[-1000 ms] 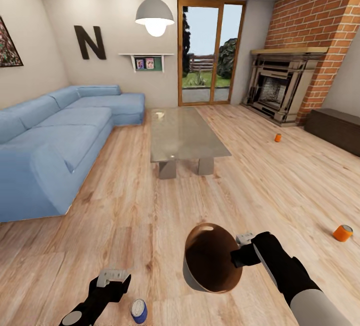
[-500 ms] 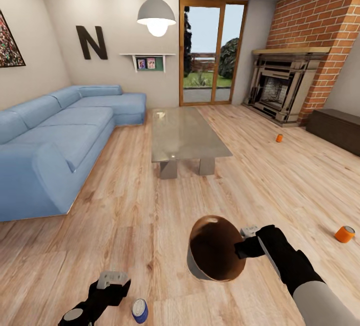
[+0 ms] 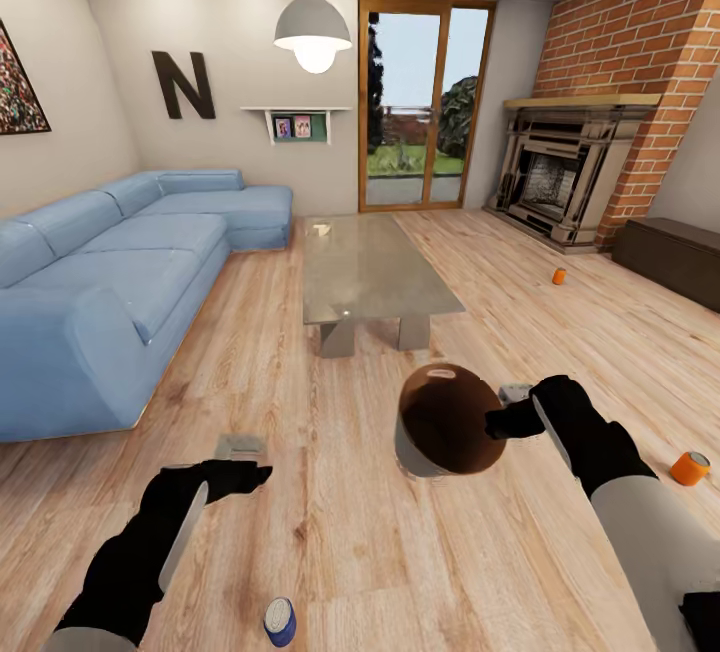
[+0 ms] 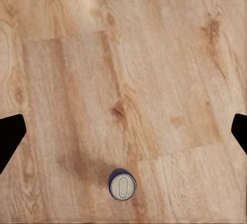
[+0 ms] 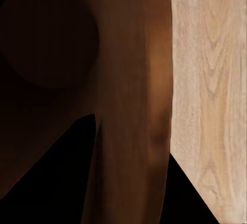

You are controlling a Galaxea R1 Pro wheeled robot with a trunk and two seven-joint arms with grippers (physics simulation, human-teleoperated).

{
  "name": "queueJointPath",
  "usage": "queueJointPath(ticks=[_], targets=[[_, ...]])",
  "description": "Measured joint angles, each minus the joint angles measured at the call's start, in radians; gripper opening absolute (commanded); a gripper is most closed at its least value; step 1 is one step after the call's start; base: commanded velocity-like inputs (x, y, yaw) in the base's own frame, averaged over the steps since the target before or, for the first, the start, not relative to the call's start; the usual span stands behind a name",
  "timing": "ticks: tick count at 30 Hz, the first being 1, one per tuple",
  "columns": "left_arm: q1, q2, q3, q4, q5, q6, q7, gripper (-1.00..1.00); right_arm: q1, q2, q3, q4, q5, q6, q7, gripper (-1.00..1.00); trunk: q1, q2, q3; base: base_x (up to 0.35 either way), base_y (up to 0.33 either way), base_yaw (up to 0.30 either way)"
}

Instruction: Put the three can of soda from the living room inside the tash can in the kitchen.

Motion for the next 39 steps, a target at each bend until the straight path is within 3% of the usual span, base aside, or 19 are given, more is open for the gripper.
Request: queueJointPath(ticks=[4,8,21,23,27,30,35,39], targets=[[-0.085,-0.004,-0.007,0.190,-0.005,0.087,0.005,1.00,-0.096,-0.001,0.001,0.081,-0.006,0.000,0.001,-1.00,0.015,-0.028,-0.012,0.000,0.000,0.000],[-0.124,-0.006,-0.007,0.278,-0.007,0.135,0.007,1.00,-0.164,-0.003,0.005,0.186,0.003,0.000,0.001,-1.00,0.031,-0.056,-0.025,0.000,0.000,0.000],[-0.132,-0.010,-0.007,0.318,-0.007,0.155,0.014,1.00,-0.205,-0.023,0.009,0.269,0.005,-0.001,-0.007,-1.00,0.080,-0.147,-0.066,0.000,0.000,0.000],[-0.133,-0.013,-0.007,0.335,-0.006,0.154,0.015,1.00,-0.228,-0.024,0.008,0.303,-0.008,0.001,-0.007,-1.00,0.088,-0.161,-0.072,0.000,0.000,0.000],[-0.133,-0.036,-0.008,0.362,-0.006,0.153,0.014,1.00,-0.294,-0.025,0.011,0.366,0.016,-0.004,-0.010,-1.00,0.103,-0.189,-0.084,0.000,0.000,0.000],[-0.133,-0.042,-0.008,0.368,-0.007,0.153,0.014,1.00,-0.339,-0.025,0.012,0.413,-0.007,0.001,-0.008,-1.00,0.115,-0.210,-0.094,0.000,0.000,0.000],[-0.133,-0.045,-0.009,0.371,-0.007,0.153,0.014,1.00,-0.373,-0.017,0.016,0.454,0.053,-0.001,-0.009,-1.00,0.134,-0.245,-0.111,0.000,0.000,0.000],[-0.133,-0.045,-0.009,0.371,-0.009,0.153,0.016,1.00,-0.379,-0.016,0.015,0.461,0.051,0.001,-0.009,-1.00,0.149,-0.273,-0.128,0.000,0.000,0.000]])
